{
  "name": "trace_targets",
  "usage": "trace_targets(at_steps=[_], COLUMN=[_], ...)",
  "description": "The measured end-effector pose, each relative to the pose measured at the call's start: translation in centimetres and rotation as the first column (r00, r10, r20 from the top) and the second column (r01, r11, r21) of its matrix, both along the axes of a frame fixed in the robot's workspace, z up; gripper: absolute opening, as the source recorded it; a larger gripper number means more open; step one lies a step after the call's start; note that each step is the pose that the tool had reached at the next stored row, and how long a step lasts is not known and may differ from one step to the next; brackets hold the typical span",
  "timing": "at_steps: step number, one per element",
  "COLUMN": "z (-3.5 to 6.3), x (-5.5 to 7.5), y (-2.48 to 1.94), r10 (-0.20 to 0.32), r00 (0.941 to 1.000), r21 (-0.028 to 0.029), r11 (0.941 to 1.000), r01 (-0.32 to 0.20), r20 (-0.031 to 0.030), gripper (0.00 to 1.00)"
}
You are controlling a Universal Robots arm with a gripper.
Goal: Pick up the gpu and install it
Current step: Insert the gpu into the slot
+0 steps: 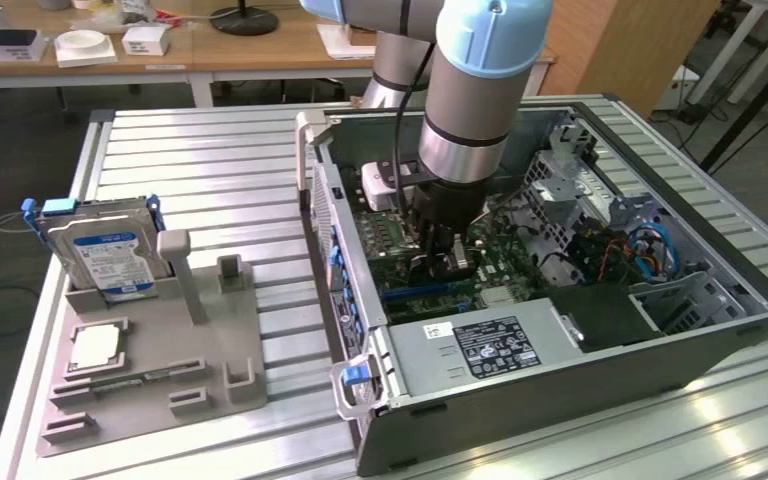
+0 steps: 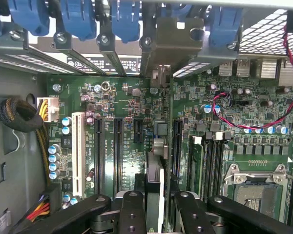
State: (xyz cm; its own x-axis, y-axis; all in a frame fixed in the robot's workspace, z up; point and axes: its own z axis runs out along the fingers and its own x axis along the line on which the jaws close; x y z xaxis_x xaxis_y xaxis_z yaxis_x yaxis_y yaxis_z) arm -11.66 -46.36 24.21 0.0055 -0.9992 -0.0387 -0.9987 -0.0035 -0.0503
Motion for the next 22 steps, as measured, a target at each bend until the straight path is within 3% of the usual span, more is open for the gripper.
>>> trace_targets(at_steps=[22], z=[-0.35], x=[0.0], y=[0.0], r10=[0.008], r00=[1.0], r21=[0.0], r11=[1.0], r01=[-0.008], r20=[0.001], gripper=[0.28])
